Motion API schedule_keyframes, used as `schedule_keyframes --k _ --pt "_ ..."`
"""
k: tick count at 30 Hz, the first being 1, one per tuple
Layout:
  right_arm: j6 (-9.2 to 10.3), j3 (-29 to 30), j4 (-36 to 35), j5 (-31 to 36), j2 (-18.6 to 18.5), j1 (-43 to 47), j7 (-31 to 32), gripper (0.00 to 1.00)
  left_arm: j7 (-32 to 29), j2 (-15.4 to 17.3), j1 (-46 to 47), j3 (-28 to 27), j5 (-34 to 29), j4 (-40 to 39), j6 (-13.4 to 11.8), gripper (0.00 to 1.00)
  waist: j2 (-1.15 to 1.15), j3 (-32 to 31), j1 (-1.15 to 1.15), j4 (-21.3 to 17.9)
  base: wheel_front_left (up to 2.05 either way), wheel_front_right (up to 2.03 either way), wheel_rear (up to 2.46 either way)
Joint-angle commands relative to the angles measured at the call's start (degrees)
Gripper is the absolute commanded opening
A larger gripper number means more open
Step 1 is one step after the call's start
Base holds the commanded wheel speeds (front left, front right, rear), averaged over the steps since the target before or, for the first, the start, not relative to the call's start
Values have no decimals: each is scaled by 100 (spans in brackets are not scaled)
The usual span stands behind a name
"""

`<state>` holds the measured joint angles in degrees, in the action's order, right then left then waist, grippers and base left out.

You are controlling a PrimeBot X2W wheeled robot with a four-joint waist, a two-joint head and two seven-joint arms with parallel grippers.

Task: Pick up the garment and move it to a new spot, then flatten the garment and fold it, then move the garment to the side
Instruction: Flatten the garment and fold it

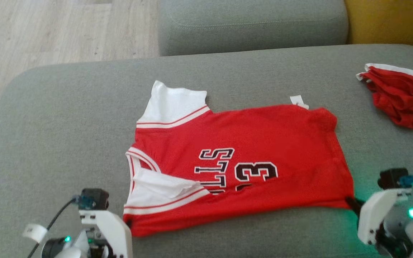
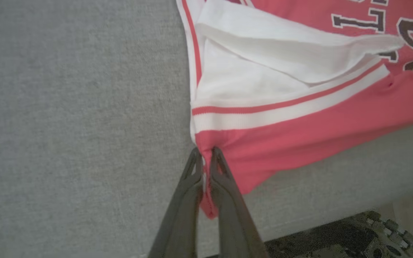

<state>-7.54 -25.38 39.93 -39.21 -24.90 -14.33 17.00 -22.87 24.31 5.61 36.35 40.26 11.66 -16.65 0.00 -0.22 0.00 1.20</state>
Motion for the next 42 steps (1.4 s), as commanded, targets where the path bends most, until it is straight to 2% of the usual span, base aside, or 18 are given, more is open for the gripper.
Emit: schedule_keyframes --k 1,5,10,11,12,13,17,22,23,26,32,33,35,37,38,40,41,42 --pt "5 14 -300 -68 -322 141 154 0 -58 272 123 -275 43 -301 -52 0 0 -17 0 -37 0 0 0" --pt "5 260 -787 -47 -442 618 412 0 -318 432 -206 -239 147 -669 -164 0 0 -14 0 -126 0 0 0" --pt "5 643 -1152 66 -372 998 564 0 -415 515 -445 -263 221 -917 -303 0 0 1 0 -185 0 0 0" --pt "5 750 -1233 114 -331 1063 572 42 -421 517 -474 -266 233 -942 -322 42 0 2 0 -192 0 0 0" --pt "5 834 -1307 178 -293 1121 605 100 -429 522 -491 -264 237 -959 -334 97 0 4 0 -199 0 0 0" --pt "5 920 -1382 238 -250 1171 634 100 -429 524 -495 -266 240 -970 -341 100 0 5 0 -206 0 0 0" --pt "5 1273 -1805 406 -84 1310 697 100 -280 590 -312 -284 96 -1056 -282 100 0 10 0 -225 0 0 0" --pt "5 1882 -2473 434 151 1268 627 100 105 628 454 -352 -315 -1174 -121 100 0 107 0 -236 0 0 0" --pt "5 2057 -2710 473 211 1141 569 100 141 587 873 -357 -404 -1104 9 100 0 205 0 -265 0 0 0" --pt "5 2241 -2816 481 309 809 517 100 -32 507 1550 -290 -441 -762 298 100 0 427 0 -322 0 0 0" --pt "5 2263 -2371 225 328 -282 584 100 -564 153 3028 -41 -393 358 1059 100 0 1003 0 -417 0 0 0" --pt "5 2231 -2231 198 302 -476 604 97 -640 82 3269 6 -390 576 1192 100 0 1094 0 -426 0 0 0" --pt "5 2109 -1961 115 280 -887 637 80 -796 -71 3736 82 -367 1044 1441 100 0 1296 0 -458 0 0 0" --pt "5 1895 -1650 36 265 -1276 725 70 -922 -201 4162 162 -400 1493 1620 100 0 1482 0 -490 0 0 0" --pt "5 1751 -1511 -5 263 -1443 769 71 -960 -261 4364 200 -433 1709 1691 100 0 1553 0 -505 0 0 0" --pt "5 1444 -1228 -93 251 -1725 883 94 -1051 -383 4742 257 -475 2126 1808 100 0 1694 0 -528 0 0 0" --pt "5 1268 -1106 -133 231 -1851 933 100 -1084 -437 4917 283 -496 2322 1863 100 0 1759 0 -542 0 0 0" --pt "5 1119 -982 -167 213 -1968 943 100 -1119 -486 5075 306 -515 2511 1906 100 0 1819 0 -560 0 0 0"
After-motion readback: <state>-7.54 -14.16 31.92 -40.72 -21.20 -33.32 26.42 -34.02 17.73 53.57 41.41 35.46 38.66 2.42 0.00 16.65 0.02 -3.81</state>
